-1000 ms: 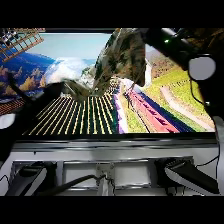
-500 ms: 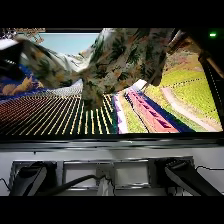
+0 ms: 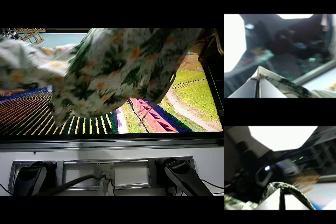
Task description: Fold the clothes and pants, and hang the long-sleeved shirts on hangers.
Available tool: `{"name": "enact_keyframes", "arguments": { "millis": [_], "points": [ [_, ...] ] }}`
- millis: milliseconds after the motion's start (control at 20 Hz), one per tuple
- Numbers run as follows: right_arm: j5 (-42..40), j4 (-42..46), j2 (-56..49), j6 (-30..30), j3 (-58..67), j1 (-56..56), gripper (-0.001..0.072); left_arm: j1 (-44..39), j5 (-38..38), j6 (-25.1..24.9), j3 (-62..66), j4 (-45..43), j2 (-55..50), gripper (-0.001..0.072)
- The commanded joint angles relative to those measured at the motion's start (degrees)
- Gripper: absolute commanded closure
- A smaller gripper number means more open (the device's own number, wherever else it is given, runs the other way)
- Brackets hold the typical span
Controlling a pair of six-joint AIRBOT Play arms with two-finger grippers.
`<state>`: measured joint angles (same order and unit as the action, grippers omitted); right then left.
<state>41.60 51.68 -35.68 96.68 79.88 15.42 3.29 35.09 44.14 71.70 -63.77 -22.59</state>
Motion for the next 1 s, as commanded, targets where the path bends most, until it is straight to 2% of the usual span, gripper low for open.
{"name": "enact_keyframes", "arguments": {
  "millis": [0,200,350,450,550,650,750,850,900,950],
  "points": [
    [7.8,-7.1,4.0,3.2,0.0,0.0,0.0693,0.0,-0.1,1.7,0.2,-8.3,5.1,0.0709],
    [16.0,-3.2,3.7,9.2,-0.1,0.0,0.0693,0.0,4.2,6.4,-1.2,-8.2,3.1,0.0709],
    [21.6,5.3,2.6,15.0,-1.3,0.0,0.0694,0.0,4.9,7.2,-5.4,-8.2,-0.6,0.0709],
    [23.0,10.8,1.8,15.2,-4.7,0.0,0.0694,0.0,4.6,7.1,-8.5,-7.8,-4.5,0.0709],
    [22.0,20.7,-0.3,16.7,-9.7,-0.1,0.0694,0.0,1.7,7.1,-10.9,-5.9,-10.4,0.0709],
    [15.6,27.3,-4.9,18.4,-15.3,-0.1,0.0694,-0.2,-3.5,6.6,-12.2,-2.3,-18.7,0.0709],
    [5.7,29.2,-13.3,19.1,-18.8,-0.3,0.0694,-2.6,-11.6,4.0,-12.2,-1.5,-29.1,0.0708],
    [-5.4,28.9,-25.2,19.5,-18.1,-3.0,0.0694,-7.4,-25.0,-4.2,-12.2,-1.5,-39.1,0.0709],
    [-10.3,27.5,-32.1,19.9,-16.2,-5.2,0.0694,-10.4,-33.1,-7.0,-12.2,-1.5,-43.5,0.0709],
    [-12.3,24.3,-38.8,19.8,-13.0,-7.6,0.0692,-14.1,-42.4,-7.5,-12.0,-1.5,-47.7,0.0709]
  ]
}}
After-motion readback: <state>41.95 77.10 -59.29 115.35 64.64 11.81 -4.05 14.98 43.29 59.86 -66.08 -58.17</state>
